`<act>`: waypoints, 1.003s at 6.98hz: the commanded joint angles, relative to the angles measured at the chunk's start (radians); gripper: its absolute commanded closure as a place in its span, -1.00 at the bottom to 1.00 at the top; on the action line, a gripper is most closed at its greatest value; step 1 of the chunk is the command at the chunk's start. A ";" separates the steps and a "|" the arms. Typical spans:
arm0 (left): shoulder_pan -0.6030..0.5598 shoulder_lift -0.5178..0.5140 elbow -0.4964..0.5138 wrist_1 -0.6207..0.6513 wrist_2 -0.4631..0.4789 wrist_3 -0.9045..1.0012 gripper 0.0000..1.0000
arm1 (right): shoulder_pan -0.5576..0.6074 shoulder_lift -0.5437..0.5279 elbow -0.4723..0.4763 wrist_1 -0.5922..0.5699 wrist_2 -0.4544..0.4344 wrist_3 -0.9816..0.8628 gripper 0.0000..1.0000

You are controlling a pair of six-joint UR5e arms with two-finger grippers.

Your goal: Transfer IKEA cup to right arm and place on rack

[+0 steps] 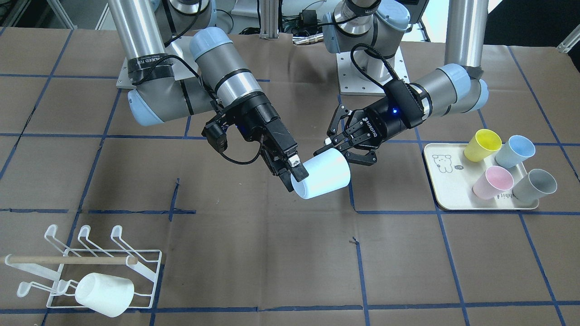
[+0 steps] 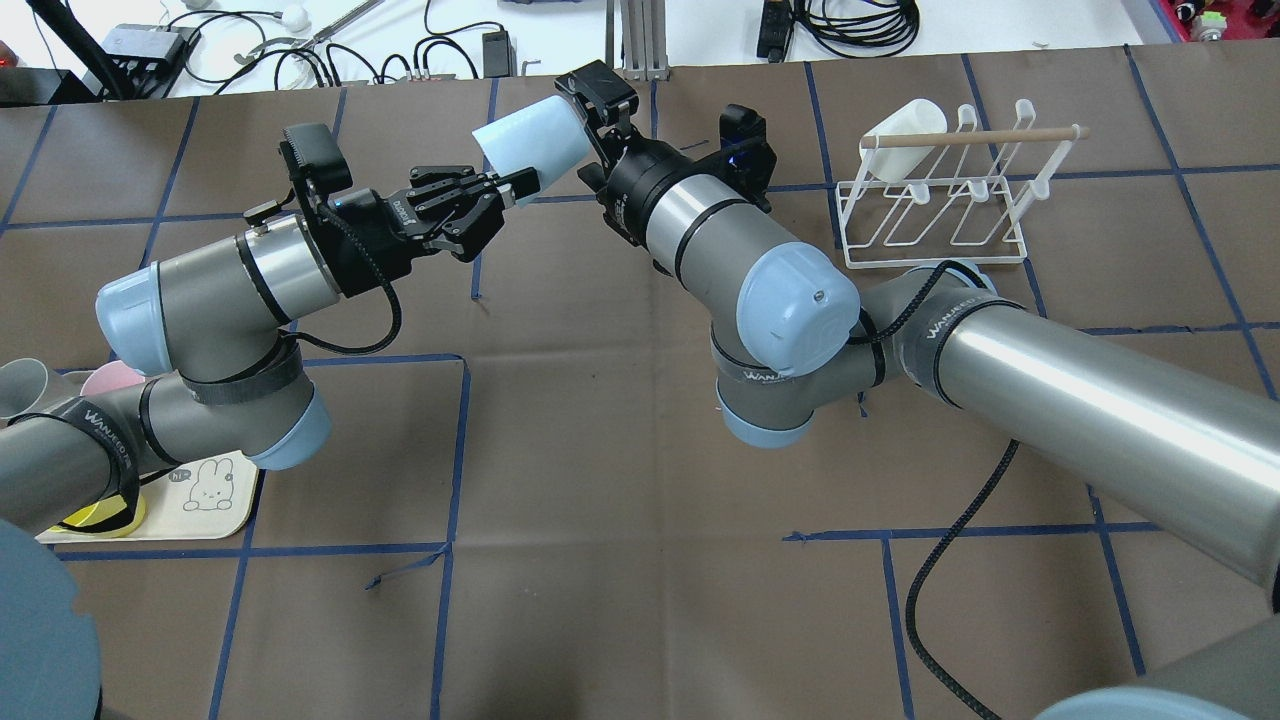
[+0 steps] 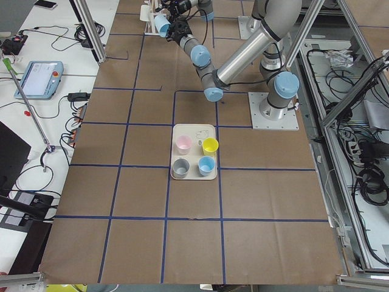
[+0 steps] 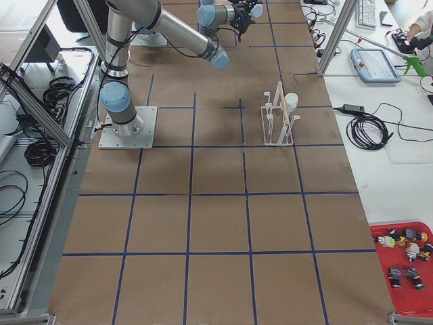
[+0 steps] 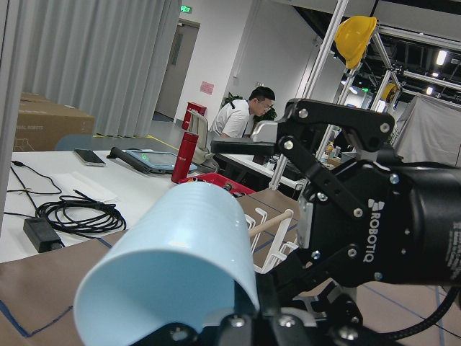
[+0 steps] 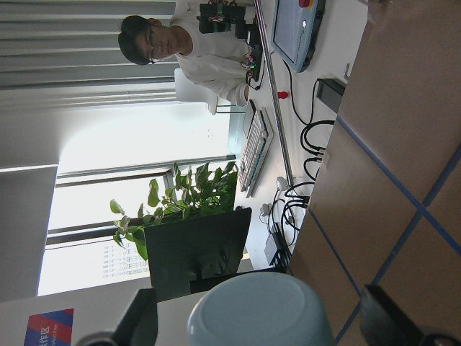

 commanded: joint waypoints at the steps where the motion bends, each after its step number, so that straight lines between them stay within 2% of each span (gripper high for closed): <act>1: -0.001 0.000 -0.001 0.000 0.000 0.000 0.97 | 0.022 0.015 -0.026 0.002 -0.020 0.001 -0.97; 4: -0.001 0.000 -0.001 0.000 0.002 -0.002 0.96 | 0.026 0.038 -0.051 0.002 -0.020 0.001 -0.92; 5: -0.001 0.000 0.000 0.000 0.002 -0.002 0.96 | 0.026 0.041 -0.054 0.002 -0.020 0.001 -0.81; 7: -0.001 0.000 0.000 0.000 0.002 -0.002 0.95 | 0.029 0.046 -0.056 0.003 -0.017 -0.002 -0.41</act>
